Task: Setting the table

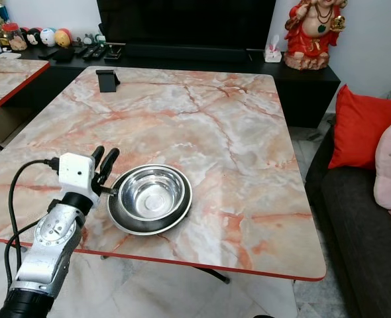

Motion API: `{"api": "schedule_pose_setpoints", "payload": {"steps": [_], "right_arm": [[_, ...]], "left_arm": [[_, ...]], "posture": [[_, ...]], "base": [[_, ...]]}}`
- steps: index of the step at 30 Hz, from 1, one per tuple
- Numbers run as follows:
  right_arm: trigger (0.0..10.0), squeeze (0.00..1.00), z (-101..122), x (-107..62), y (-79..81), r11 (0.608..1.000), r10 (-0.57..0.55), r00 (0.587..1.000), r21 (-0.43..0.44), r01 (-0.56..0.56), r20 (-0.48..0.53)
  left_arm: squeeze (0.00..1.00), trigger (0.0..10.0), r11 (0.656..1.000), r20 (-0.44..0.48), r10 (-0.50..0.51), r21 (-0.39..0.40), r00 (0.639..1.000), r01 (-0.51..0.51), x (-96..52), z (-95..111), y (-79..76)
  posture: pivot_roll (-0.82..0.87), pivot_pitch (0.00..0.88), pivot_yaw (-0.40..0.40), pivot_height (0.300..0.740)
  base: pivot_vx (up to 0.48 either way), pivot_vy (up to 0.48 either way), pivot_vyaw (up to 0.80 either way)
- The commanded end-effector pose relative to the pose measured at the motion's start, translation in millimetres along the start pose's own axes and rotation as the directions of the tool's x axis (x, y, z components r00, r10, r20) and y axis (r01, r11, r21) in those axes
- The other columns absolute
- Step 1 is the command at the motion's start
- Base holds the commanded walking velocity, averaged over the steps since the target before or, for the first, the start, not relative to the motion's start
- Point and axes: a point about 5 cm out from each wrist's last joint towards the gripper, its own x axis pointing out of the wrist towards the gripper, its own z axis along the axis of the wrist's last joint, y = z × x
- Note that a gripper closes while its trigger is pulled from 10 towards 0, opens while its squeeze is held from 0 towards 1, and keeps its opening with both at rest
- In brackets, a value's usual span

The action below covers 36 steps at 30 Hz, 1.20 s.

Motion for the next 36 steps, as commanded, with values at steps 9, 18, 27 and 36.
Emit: {"api": "schedule_pose_setpoints", "payload": {"steps": [9, 18, 27, 36], "right_arm": [[10.0, 0.0, -1.7, -0.9, 0.3, 1.0, -0.01, 1.0, 0.018, 0.01, 0.01], [10.0, 0.0, -2.2, -0.7, 1.6, 1.0, -0.01, 1.0, 0.021, 0.009, 0.007], [10.0, 0.0, -2.8, -0.7, 2.0, 1.0, -0.008, 1.0, 0.018, 0.008, 0.003], [10.0, 0.0, -4.6, -1.4, 2.1, 1.0, -0.007, 1.0, 0.016, 0.007, -0.002]], "left_arm": [[0.0, 10.0, 0.999, 0.012, 0.035, -0.017, 0.999, -0.035, 0.3, -4.0, 3.5], [0.0, 10.0, 0.999, 0.03, 0.036, -0.014, 0.999, -0.036, 2.5, -2.0, 4.0], [0.0, 10.0, 0.999, 0.037, 0.04, -0.013, 0.999, -0.039, 3.8, -1.6, 4.0], [0.0, 10.0, 0.999, 0.049, 0.033, -0.018, 0.998, -0.032, 4.3, -0.7, 1.9]], "posture": [[0.02, 0.0, -0.025, 0.74], [0.03, 0.0, -0.02, 0.74], [0.04, 0.0, -0.024, 0.74], [0.04, 0.0, -0.022, 0.74]], "base": [[0.0, 0.369, 0.0], [0.0, 0.369, 0.0], [0.0, 0.37, 0.0], [0.0, 0.37, 0.0]]}}
